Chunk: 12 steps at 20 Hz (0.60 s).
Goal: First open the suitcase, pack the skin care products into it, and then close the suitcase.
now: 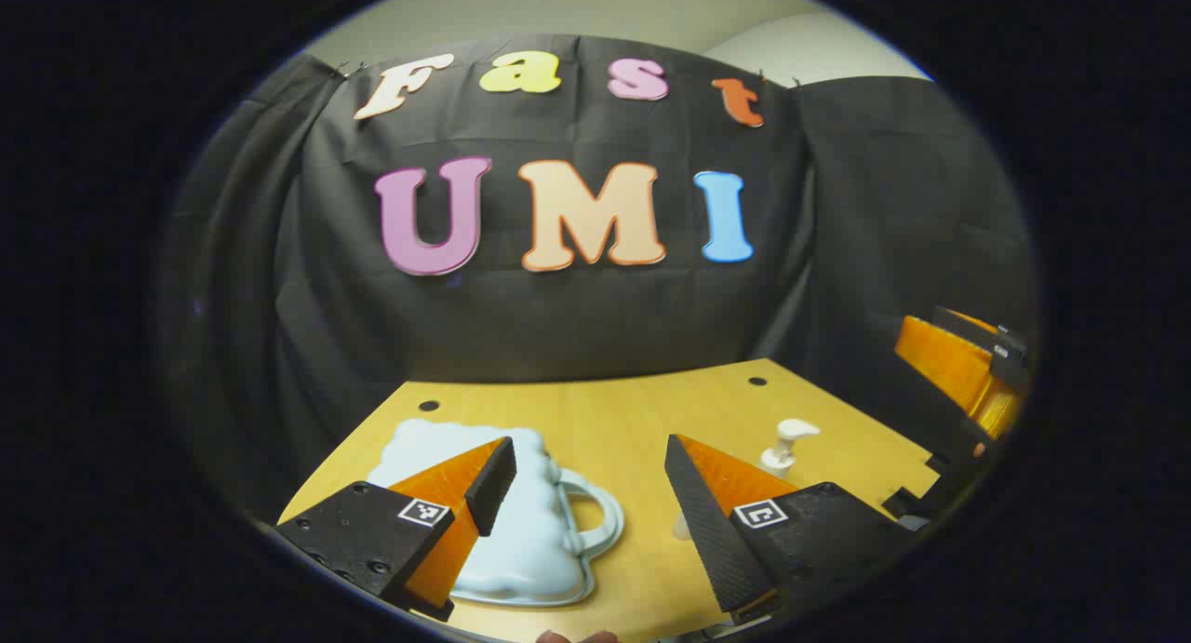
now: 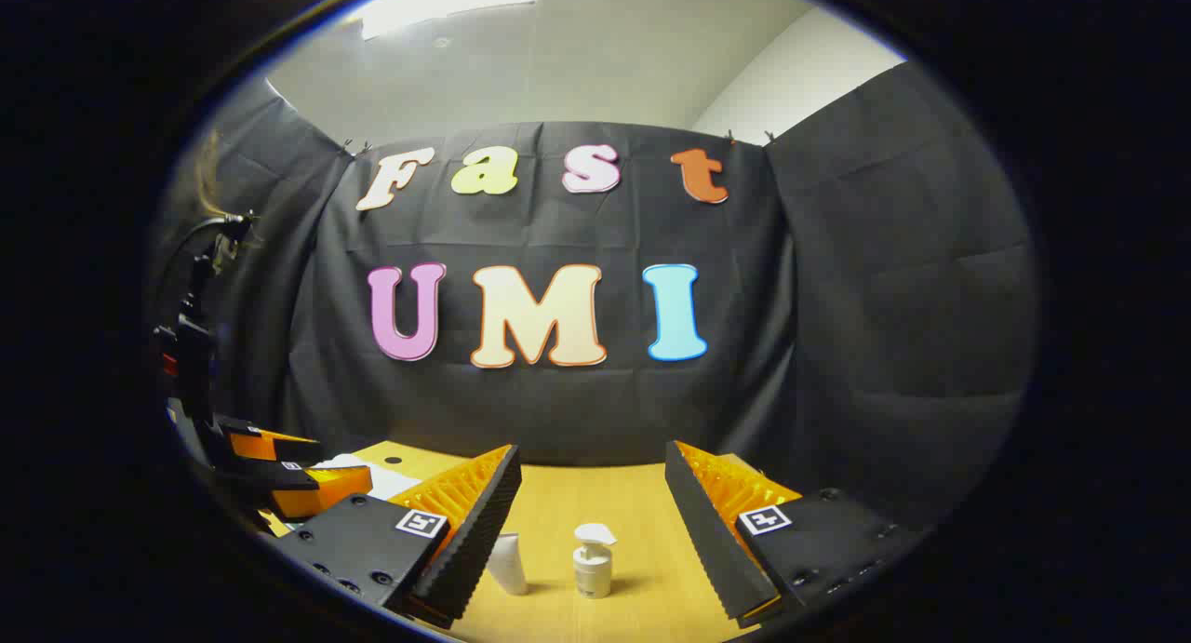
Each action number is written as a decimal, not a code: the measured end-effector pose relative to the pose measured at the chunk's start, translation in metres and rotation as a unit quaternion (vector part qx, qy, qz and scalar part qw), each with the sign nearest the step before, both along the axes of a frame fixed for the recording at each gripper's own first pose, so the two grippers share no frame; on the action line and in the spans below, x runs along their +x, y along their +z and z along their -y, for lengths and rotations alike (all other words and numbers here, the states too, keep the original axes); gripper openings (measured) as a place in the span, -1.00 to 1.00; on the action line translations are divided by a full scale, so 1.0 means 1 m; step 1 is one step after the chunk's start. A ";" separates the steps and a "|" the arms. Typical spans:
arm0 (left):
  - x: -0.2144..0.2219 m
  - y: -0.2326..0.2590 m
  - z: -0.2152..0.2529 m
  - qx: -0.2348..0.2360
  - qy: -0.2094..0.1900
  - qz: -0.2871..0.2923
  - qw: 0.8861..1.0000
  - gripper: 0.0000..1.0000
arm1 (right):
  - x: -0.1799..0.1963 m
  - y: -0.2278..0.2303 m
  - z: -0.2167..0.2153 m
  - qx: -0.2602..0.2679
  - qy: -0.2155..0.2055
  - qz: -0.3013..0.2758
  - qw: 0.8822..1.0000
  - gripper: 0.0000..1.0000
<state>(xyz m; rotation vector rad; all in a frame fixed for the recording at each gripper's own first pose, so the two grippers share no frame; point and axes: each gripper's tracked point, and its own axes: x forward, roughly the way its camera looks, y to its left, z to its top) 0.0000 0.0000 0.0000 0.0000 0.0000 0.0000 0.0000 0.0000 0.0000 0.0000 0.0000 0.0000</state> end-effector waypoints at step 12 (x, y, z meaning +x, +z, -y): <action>0.002 -0.010 -0.006 -0.053 0.038 -0.014 0.998 0.89 | 0.008 -0.017 -0.004 -0.017 0.042 -0.026 0.999 0.95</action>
